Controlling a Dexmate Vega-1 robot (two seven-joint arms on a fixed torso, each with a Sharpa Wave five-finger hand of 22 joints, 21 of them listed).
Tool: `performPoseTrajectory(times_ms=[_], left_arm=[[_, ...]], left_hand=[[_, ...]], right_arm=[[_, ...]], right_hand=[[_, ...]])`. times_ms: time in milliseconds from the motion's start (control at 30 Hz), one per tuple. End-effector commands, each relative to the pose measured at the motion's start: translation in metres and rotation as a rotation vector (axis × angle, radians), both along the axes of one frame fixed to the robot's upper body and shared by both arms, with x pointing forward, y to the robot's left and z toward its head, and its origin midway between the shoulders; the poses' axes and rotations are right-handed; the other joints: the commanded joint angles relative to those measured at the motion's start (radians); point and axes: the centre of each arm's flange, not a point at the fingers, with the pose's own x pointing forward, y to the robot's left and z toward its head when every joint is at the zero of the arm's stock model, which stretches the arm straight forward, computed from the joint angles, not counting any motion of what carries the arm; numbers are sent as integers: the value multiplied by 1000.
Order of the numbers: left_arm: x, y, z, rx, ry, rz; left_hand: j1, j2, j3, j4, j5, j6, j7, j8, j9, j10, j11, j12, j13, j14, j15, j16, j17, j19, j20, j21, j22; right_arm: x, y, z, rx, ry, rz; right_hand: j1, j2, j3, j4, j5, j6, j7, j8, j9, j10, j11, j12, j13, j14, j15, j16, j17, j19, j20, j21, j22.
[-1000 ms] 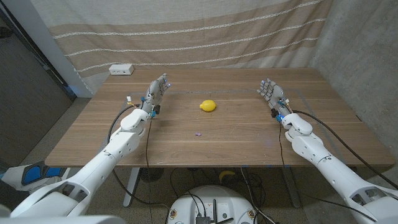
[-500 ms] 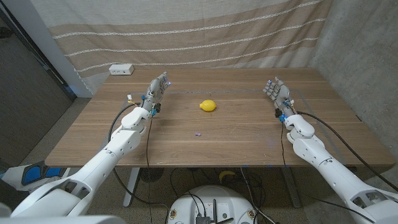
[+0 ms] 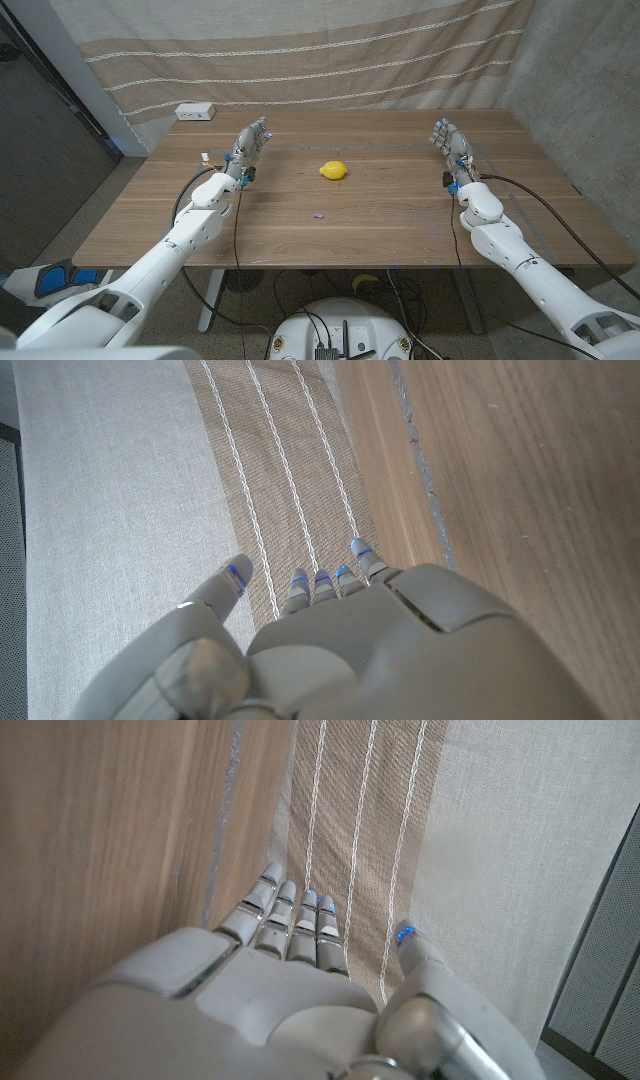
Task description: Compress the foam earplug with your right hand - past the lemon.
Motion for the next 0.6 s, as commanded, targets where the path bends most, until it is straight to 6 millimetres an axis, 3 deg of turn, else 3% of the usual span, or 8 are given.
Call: performPoseTrajectory(times_ms=[33,600], left_arm=[[0,5,-2,-2,-1,-2],[0,5,-4,-2,-8,-12]], left_hand=[[-8,29,-6,-2,4,0,0,6,3,3,1,6,4,0,5,8,4,4,4,-3,2],[-9,36,-12,-9,5,1,1,5,3,0,5,5,4,-2,5,7,4,6,2,-13,3]], right_arm=[[-21,13,16,-106,-86,-91],[-41,30,31,-215,-176,-153]], right_hand=[[18,-3,6,-19,12,15,-9,7,2,8,-14,3,4,11,-1,9,2,5,7,-4,2],[39,-1,10,-50,17,55,-9,17,3,40,-10,10,6,32,-11,18,6,27,3,-4,2]])
